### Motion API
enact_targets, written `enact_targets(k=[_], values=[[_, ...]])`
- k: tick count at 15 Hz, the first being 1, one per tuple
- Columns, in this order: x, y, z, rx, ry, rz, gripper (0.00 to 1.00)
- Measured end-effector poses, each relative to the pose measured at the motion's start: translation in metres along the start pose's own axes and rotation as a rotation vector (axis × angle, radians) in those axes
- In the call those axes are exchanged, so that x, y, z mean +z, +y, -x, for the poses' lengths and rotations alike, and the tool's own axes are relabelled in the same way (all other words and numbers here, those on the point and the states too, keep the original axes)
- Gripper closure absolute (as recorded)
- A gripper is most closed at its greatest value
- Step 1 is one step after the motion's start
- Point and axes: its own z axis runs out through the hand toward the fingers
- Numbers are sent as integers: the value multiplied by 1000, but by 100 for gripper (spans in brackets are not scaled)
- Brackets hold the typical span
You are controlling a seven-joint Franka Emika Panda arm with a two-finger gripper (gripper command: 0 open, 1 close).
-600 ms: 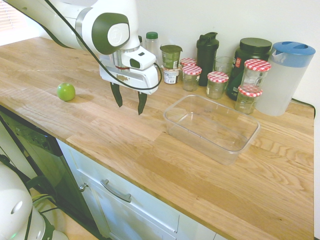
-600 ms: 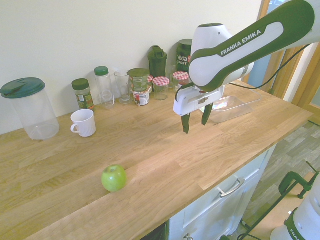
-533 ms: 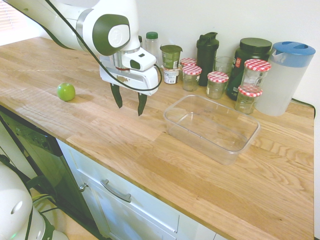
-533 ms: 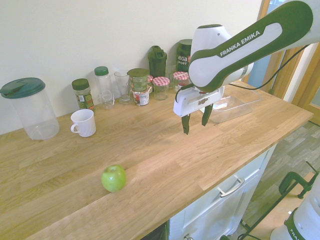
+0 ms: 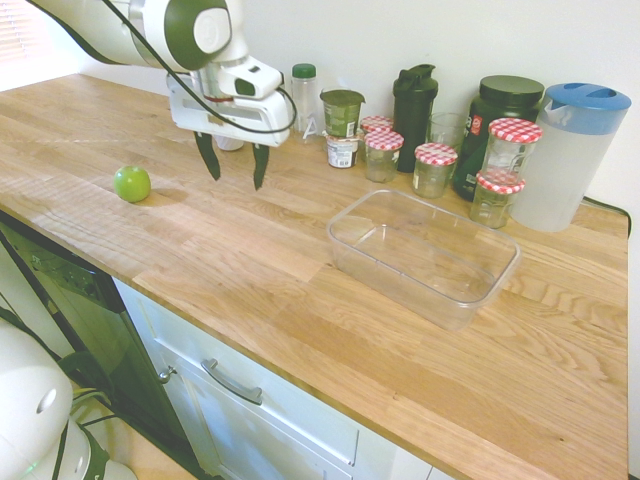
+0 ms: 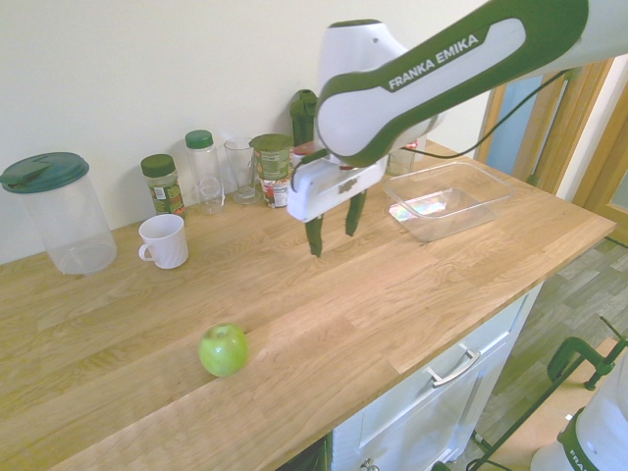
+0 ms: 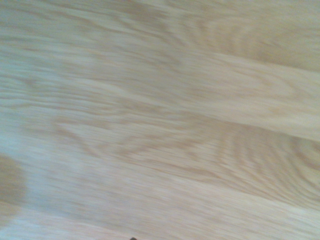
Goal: Put the apple into the container
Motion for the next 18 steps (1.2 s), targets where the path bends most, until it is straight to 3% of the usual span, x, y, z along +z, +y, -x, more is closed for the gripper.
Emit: enact_targets(k=[4, 9, 13, 18], values=[[1, -79, 52, -244, -50, 16, 0], [9, -126, 101, -439, -136, 49, 0], [27, -143, 134, -538, -138, 86, 0], [50, -159, 131, -551, -78, 93, 0]])
